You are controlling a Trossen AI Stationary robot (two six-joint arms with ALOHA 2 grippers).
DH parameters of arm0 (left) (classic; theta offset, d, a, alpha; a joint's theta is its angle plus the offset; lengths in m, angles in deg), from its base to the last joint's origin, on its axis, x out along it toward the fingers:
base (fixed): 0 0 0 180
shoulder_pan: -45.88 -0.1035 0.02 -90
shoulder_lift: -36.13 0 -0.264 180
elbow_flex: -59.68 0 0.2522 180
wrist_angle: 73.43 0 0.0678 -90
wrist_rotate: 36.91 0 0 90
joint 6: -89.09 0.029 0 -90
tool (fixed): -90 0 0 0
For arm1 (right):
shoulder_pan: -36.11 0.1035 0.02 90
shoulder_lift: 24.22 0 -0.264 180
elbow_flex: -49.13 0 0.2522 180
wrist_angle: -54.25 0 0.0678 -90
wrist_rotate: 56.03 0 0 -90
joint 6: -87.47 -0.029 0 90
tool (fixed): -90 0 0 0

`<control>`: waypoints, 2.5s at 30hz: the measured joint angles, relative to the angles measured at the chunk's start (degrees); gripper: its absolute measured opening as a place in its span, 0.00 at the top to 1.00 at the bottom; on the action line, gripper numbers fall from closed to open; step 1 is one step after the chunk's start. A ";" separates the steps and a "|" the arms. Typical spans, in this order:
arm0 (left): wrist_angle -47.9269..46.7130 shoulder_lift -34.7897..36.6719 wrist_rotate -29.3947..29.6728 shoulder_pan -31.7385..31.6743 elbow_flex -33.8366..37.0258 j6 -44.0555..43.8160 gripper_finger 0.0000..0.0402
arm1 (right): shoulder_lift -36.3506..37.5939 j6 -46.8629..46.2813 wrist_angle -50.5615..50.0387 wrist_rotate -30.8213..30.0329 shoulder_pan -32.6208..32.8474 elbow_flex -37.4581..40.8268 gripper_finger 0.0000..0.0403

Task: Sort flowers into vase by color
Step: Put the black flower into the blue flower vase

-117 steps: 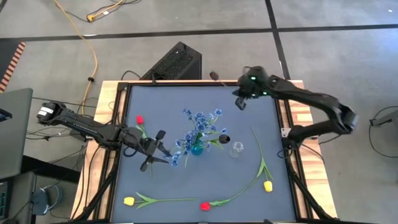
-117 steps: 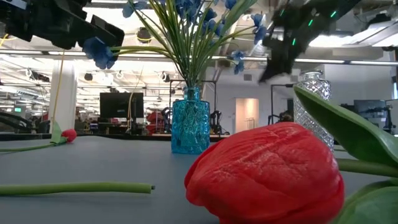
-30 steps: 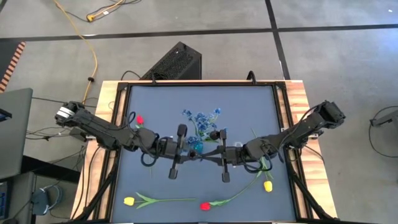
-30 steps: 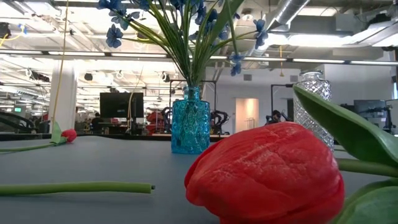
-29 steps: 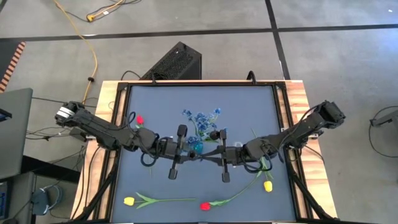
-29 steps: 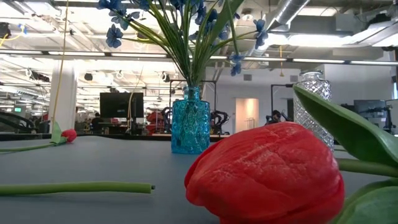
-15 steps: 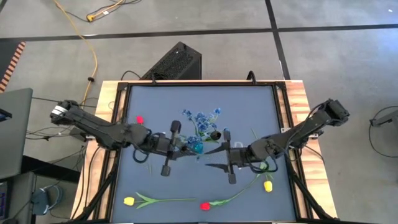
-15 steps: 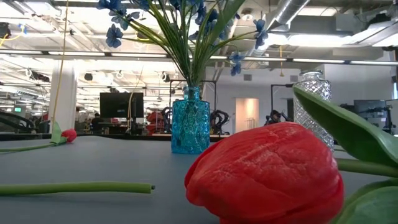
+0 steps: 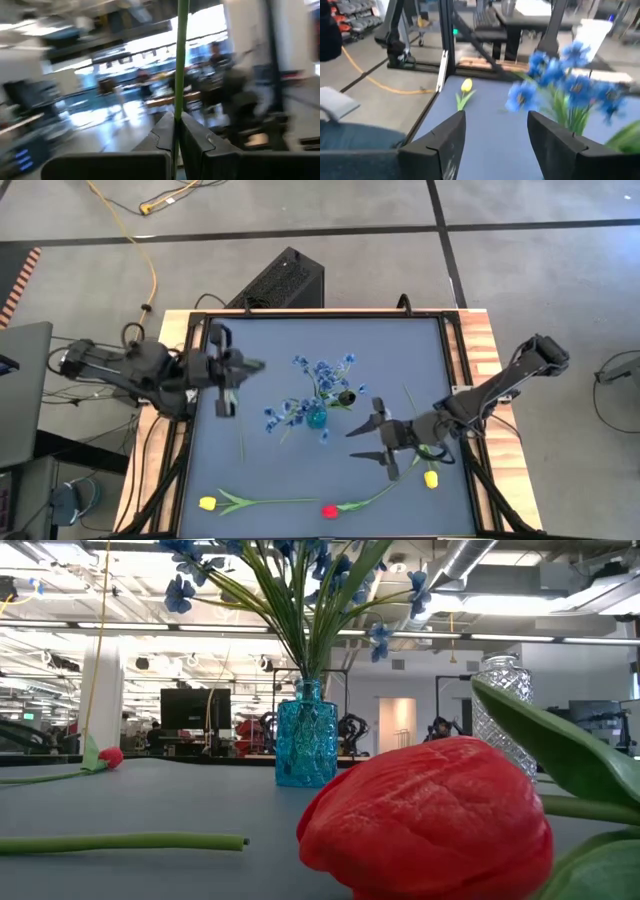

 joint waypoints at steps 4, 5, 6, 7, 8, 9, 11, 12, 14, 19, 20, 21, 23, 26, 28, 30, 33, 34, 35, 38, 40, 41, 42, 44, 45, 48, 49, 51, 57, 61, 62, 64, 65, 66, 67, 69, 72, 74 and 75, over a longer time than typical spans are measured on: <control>-1.36 0.70 -0.48 -6.08 2.59 -2.62 1.00 | 0.33 -3.55 -4.00 0.00 1.27 0.00 0.43; -2.33 0.61 -1.22 -7.61 3.05 -3.89 1.00 | 0.33 -3.74 -4.40 0.00 1.46 0.00 0.43; -2.77 0.39 -2.38 -9.08 3.40 -5.53 1.00 | 0.33 -3.80 -4.59 0.00 1.70 0.00 0.43; -2.64 0.07 -4.18 -10.46 3.60 -7.25 1.00 | 0.33 -3.79 -4.64 -0.01 1.99 0.00 0.43; -2.32 -0.05 -6.67 -11.68 3.89 -8.83 1.00 | 0.33 -3.80 -4.62 -0.02 2.20 0.00 0.44; -2.64 -0.06 -9.30 -12.67 4.12 -10.23 1.00 | 0.33 -3.80 -4.69 -0.02 2.35 0.00 0.44; -2.33 -0.52 -13.27 -14.09 4.20 -12.38 1.00 | 0.33 -3.80 -4.98 -0.02 2.37 0.00 0.44; -2.62 -0.76 -14.00 -14.50 4.20 -13.09 1.00 | 0.33 -3.80 -5.10 -0.02 2.37 0.00 0.44; -3.35 -1.36 -14.43 -14.97 4.20 -14.72 1.00 | 0.33 -3.80 -5.16 -0.02 2.35 0.00 0.45; -5.23 -4.37 -19.30 -14.97 4.20 -19.92 1.00 | 0.85 -3.78 -6.73 -0.05 2.30 0.00 0.45; -5.01 -5.06 -19.96 -14.90 4.20 -20.44 1.00 | 1.21 -3.77 -7.24 -0.09 2.28 0.00 0.45; -4.66 -5.77 -20.22 -14.82 4.20 -20.83 1.00 | 1.60 -3.72 -7.64 -0.11 2.26 0.00 0.45; -3.43 -7.38 -20.25 -14.59 4.20 -21.25 1.00 | 2.53 -3.31 -8.24 -0.15 2.15 0.00 0.45; -1.84 -9.92 -21.76 -14.56 4.20 -21.41 1.00 | 3.91 -3.31 -8.47 -0.17 2.15 0.00 0.45; -0.45 -11.04 -23.08 -14.56 4.20 -21.52 1.00 | 4.56 -3.30 -8.45 -0.17 2.15 0.00 0.45; 1.00 -11.76 -23.64 -14.56 4.20 -21.48 1.00 | 4.83 -3.30 -8.49 -0.17 2.17 0.00 0.45; 1.47 -12.35 -23.88 -14.56 4.20 -21.45 1.00 | 4.83 -3.17 -8.88 -0.17 2.23 0.00 0.45; 1.71 -12.37 -23.89 -14.56 4.20 -21.45 1.00 | 4.83 -3.17 -9.24 -0.17 2.22 0.00 0.45; 2.24 -12.34 -23.90 -14.56 4.20 -21.45 1.00 | 4.83 -3.19 -9.56 -0.17 2.22 0.00 0.45; 3.00 -12.03 -23.15 -14.64 4.20 -20.69 1.00 | 4.83 -3.19 -10.37 -0.17 2.22 0.00 0.45; 2.84 -11.91 -21.40 -14.97 4.20 -20.45 1.00 | 4.81 -3.19 -10.28 -0.17 2.22 0.00 0.45; 2.85 -11.88 -21.24 -15.36 4.20 -20.47 1.00 | 4.81 -3.17 -10.27 -0.17 2.22 0.00 0.45; 2.83 -11.88 -21.46 -15.69 4.20 -20.51 1.00 | 4.81 -3.17 -10.27 -0.17 2.22 0.00 0.45; 2.58 -11.91 -22.31 -16.09 4.20 -21.19 1.00 | 4.81 -3.19 -10.43 -0.17 2.22 0.00 0.45; 2.56 -12.12 -22.42 -16.13 4.20 -21.44 1.00 | 4.81 -3.19 -10.60 -0.17 2.22 0.00 0.45; 2.56 -12.41 -22.78 -16.11 4.60 -21.45 1.00 | 4.81 -3.19 -10.78 -0.15 2.22 0.00 0.45; 3.58 -12.41 -22.76 -16.11 5.20 -21.62 1.00 | 4.81 -3.19 -10.82 -0.17 2.22 0.00 0.45; 5.61 -12.37 -22.73 -16.13 6.62 -22.44 1.00 | 4.81 -3.19 -11.01 -0.15 2.22 0.00 0.45; 7.15 -12.26 -22.55 -16.18 9.42 -22.99 1.00 | 4.81 -3.19 -11.10 -0.15 2.22 0.00 0.45; 8.58 -12.22 -22.11 -16.18 10.86 -22.98 1.00 | 4.79 -3.19 -11.09 -0.15 2.11 0.00 0.45; 8.78 -12.19 -22.11 -16.20 10.96 -22.98 1.00 | 4.79 -3.20 -11.08 -0.15 2.09 0.00 0.45; 8.86 -12.19 -22.13 -16.18 10.96 -22.96 1.00 | 4.79 -3.21 -11.07 -0.20 2.08 0.00 0.45; 8.86 -12.19 -22.13 -16.18 10.96 -22.96 1.00 | 4.79 -3.21 -11.03 -0.28 2.08 0.00 0.45; 8.86 -12.19 -22.13 -16.18 10.96 -22.96 1.00 | 4.79 -3.21 -11.00 -0.43 2.10 0.00 0.45; 8.86 -12.19 -22.15 -16.18 10.96 -22.96 1.00 | 4.79 -3.23 -11.00 -0.61 2.11 0.00 0.45; 8.90 -12.19 -22.15 -16.18 10.96 -22.96 1.00 | 4.79 -3.23 -11.00 -1.16 2.11 0.00 0.45; 9.21 -12.23 -22.15 -16.18 10.96 -22.69 1.00 | 4.79 -3.23 -11.00 -1.49 2.11 0.00 0.45; 9.30 -12.24 -22.15 -16.18 10.98 -22.66 1.00 | 4.79 -3.23 -11.00 -1.51 2.11 0.00 0.45; 9.30 -12.26 -22.15 -16.18 10.98 -22.62 1.00 | 4.79 -3.23 -11.00 -1.51 2.11 0.00 0.45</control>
